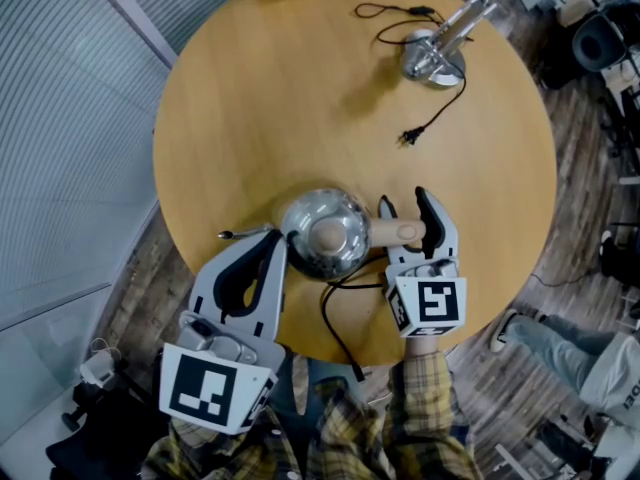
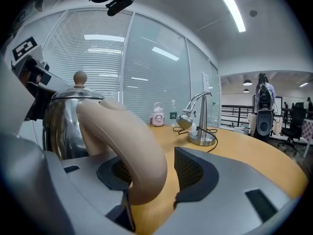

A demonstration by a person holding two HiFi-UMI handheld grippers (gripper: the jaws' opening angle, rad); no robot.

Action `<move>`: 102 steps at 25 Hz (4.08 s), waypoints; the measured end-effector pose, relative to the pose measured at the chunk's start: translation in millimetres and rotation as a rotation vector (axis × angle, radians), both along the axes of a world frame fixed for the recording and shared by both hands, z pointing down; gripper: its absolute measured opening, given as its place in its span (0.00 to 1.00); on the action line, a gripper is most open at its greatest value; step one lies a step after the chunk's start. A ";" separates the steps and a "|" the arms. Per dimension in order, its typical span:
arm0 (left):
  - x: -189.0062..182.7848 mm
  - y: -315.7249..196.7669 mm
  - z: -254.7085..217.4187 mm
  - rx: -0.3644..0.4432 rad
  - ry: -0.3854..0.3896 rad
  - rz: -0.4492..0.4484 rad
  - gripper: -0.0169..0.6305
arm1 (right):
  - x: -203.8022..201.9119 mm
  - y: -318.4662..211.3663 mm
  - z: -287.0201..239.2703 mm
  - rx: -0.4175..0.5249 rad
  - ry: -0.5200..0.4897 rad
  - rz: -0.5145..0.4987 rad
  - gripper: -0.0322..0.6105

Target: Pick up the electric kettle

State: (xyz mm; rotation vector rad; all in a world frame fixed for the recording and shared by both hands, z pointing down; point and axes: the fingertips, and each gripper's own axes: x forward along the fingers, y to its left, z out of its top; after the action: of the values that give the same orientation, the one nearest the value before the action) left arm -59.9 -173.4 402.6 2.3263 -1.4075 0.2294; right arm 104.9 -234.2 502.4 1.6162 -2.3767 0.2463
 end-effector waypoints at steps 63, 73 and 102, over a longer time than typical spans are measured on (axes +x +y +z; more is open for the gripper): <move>-13.9 -11.2 -52.5 0.084 0.019 -0.042 0.03 | 14.2 -14.3 -62.5 0.093 -0.148 0.251 0.14; -17.8 -14.0 -105.8 0.189 0.021 -0.034 0.03 | 12.5 -7.3 -103.3 0.088 -0.156 0.253 0.14; 41.2 29.6 -189.7 0.272 0.078 0.121 0.03 | 130.1 112.0 -196.2 0.083 -0.099 0.377 0.14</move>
State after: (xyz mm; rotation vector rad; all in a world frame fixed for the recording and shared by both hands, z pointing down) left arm -18.7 -143.7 212.9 2.6130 -1.3319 -0.0215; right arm 235.0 -122.2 306.3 2.1321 -2.1567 0.3071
